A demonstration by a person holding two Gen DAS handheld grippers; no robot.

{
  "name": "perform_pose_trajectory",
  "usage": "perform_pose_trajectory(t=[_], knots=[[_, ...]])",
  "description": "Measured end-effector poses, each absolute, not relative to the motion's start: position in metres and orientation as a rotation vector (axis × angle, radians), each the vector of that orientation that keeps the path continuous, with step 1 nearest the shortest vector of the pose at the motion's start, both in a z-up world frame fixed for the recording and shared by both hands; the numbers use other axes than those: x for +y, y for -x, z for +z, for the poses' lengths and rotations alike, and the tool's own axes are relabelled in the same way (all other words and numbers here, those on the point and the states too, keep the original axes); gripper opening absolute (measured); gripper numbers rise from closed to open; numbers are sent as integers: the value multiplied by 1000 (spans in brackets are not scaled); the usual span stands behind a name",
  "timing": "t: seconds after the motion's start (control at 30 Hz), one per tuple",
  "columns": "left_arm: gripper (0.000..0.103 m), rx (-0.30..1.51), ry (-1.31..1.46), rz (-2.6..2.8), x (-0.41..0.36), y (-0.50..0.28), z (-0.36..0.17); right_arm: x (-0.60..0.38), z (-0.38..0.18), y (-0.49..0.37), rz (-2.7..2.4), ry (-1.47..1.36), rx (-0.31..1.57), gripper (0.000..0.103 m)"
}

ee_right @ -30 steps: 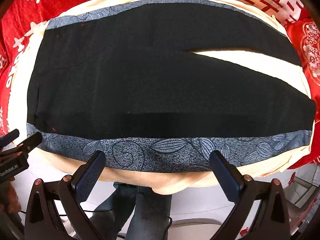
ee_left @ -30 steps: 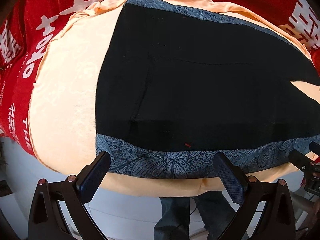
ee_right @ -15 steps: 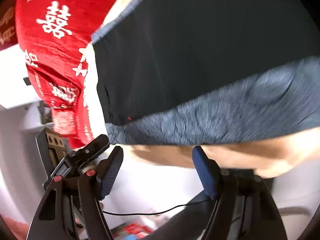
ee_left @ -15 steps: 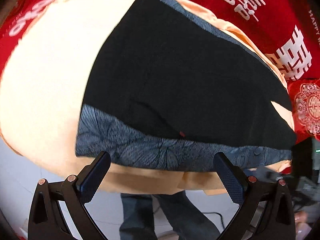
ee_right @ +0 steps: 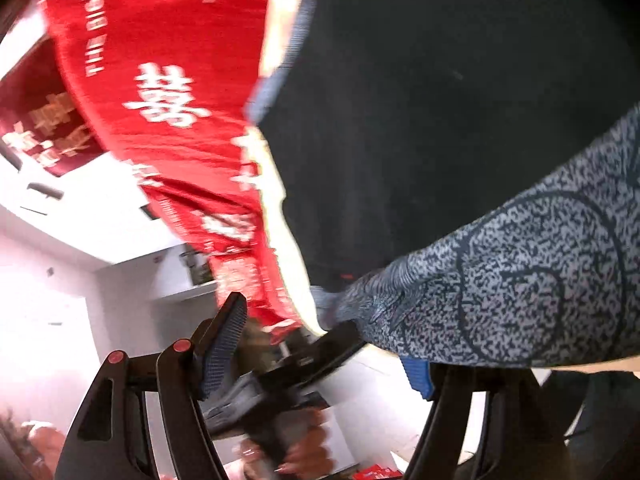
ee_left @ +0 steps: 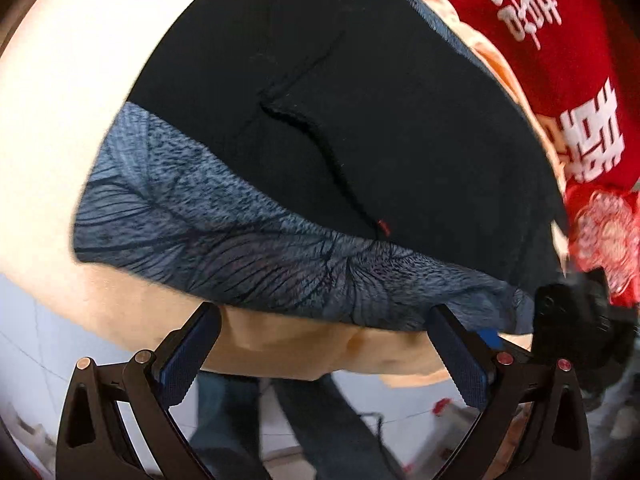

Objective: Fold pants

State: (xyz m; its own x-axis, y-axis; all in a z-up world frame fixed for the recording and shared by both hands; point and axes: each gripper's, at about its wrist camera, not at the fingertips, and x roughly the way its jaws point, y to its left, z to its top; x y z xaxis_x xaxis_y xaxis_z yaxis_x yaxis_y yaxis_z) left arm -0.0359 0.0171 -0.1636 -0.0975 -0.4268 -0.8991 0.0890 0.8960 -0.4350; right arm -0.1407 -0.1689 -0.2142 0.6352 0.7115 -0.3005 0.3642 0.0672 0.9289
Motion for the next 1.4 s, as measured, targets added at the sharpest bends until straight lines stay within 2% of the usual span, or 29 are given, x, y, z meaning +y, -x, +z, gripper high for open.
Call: perform_pose_trajectory(t=[0.23,0.27,0.3,0.37,0.4,0.43,0.47,0.5,0.57,0.6,0.63,0.67,0.7,0.73,0.87,1.1,1.27,1.4], knots=[[101,1588,512,-351,21,13,-158,-174,-202,141,374,-1500,936,75],[89,1583,505,-338,20,6,-160,-174,-207,143,358,-1497,951,75],[83,1587,489,-326,18,4,-162,-177,-211,146,336,-1493,964,75],[77,1580,478,-315,18,4,-162,-186,-223,156,272,-1493,978,75],[65,1573,444,-311,17,5,-161,-192,-229,164,241,-1498,975,75],[61,1574,404,-316,16,7,-159,-200,-235,175,201,-1511,966,75],[55,1572,386,-324,17,8,-158,-208,-240,186,163,-1528,950,75],[43,1573,375,-332,18,7,-157,-216,-244,197,122,-1552,929,75],[33,1585,351,-344,23,3,-158,-231,-250,217,51,-1603,874,72],[33,1582,349,-351,25,3,-156,-238,-254,227,19,-1645,839,61],[33,1579,337,-359,25,2,-154,-241,-259,235,-8,-1690,814,54],[33,1577,324,-366,26,2,-153,-243,-264,239,-24,-1741,792,39],[27,1573,300,-374,23,1,-151,-243,-269,244,-41,-1791,772,17],[26,1572,274,-381,21,1,-150,-242,-270,246,-69,-1814,770,8],[21,1573,256,-393,19,-3,-139,-244,-230,243,-86,-1699,786,5],[21,1488,279,-428,6,-31,-86,-282,-148,176,-2,-1399,902,5],[21,1382,269,-437,-30,-85,-57,-327,-128,103,78,-1284,983,6],[21,1314,247,-393,-65,-142,-55,-363,-130,25,121,-1199,1063,8]])
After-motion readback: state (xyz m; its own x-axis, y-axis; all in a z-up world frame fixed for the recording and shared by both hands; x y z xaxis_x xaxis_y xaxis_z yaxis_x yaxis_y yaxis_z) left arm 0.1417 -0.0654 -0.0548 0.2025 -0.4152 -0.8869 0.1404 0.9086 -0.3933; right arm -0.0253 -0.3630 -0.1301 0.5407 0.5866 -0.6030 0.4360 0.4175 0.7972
